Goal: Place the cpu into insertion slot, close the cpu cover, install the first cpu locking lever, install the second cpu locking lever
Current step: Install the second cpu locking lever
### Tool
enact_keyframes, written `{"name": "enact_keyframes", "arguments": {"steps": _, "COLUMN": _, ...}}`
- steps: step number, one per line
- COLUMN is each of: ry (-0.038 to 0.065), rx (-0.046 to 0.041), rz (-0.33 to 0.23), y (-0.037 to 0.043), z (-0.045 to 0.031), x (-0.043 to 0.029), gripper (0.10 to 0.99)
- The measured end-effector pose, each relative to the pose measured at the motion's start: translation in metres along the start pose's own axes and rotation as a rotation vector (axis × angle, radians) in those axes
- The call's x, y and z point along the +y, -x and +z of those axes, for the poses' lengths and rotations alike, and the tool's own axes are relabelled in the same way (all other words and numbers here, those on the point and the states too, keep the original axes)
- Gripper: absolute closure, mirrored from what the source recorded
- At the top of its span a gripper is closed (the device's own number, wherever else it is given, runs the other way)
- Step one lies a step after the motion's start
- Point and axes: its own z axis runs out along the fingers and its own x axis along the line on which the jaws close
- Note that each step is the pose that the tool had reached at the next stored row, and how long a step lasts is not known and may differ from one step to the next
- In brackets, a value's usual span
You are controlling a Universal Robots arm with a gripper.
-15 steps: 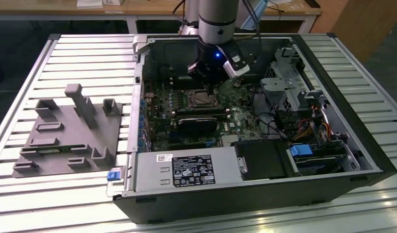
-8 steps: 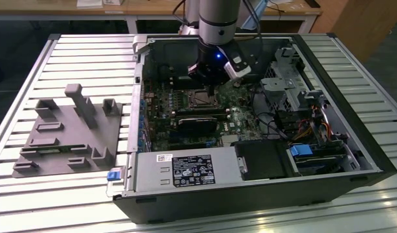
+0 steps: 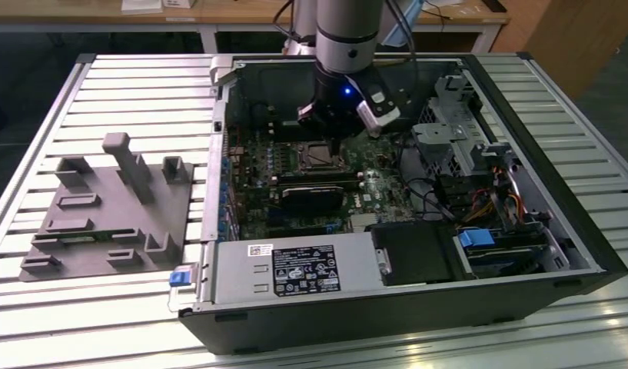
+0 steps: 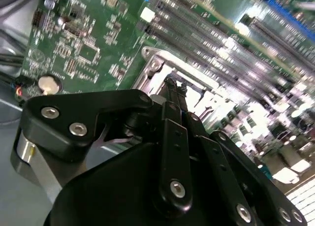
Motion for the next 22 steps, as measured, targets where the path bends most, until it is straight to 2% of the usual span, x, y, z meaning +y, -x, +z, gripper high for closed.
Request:
{"name": "enact_keyframes", "arguments": {"steps": 5, "ry": 0.002, "rx": 0.0066, "rz": 0.0, "y": 0.0002, "z": -0.0002, "x": -0.009, "gripper": 0.965}}
{"name": "enact_keyframes", "arguments": {"steps": 9, "ry": 0.012, "rx": 0.0066, "rz": 0.0, "y": 0.0001, "z": 0.0, "x": -0.0185, "gripper": 0.965}}
{"name": "enact_keyframes", "arguments": {"steps": 11, "ry": 0.02, "rx": 0.0066, "rz": 0.001, "y": 0.0001, "z": 0.0002, "x": -0.0222, "gripper": 0.965}}
{"name": "enact_keyframes", "arguments": {"steps": 12, "ry": 0.029, "rx": 0.0066, "rz": 0.001, "y": 0.0, "z": 0.0003, "x": -0.0235, "gripper": 0.965}}
{"name": "enact_keyframes", "arguments": {"steps": 14, "ry": 0.056, "rx": 0.0064, "rz": 0.002, "y": 0.0, "z": 0.0004, "x": -0.0256, "gripper": 0.965}}
{"name": "enact_keyframes", "arguments": {"steps": 15, "ry": 0.066, "rx": 0.0064, "rz": 0.002, "y": 0.0, "z": 0.0004, "x": -0.0267, "gripper": 0.965}}
{"name": "enact_keyframes", "arguments": {"steps": 16, "ry": 0.069, "rx": 0.0064, "rz": 0.002, "y": 0.0, "z": 0.0004, "x": -0.0283, "gripper": 0.965}}
{"name": "enact_keyframes", "arguments": {"steps": 22, "ry": 0.072, "rx": 0.0071, "rz": 0.002, "y": -0.0015, "z": 0.0003, "x": -0.036, "gripper": 0.965}}
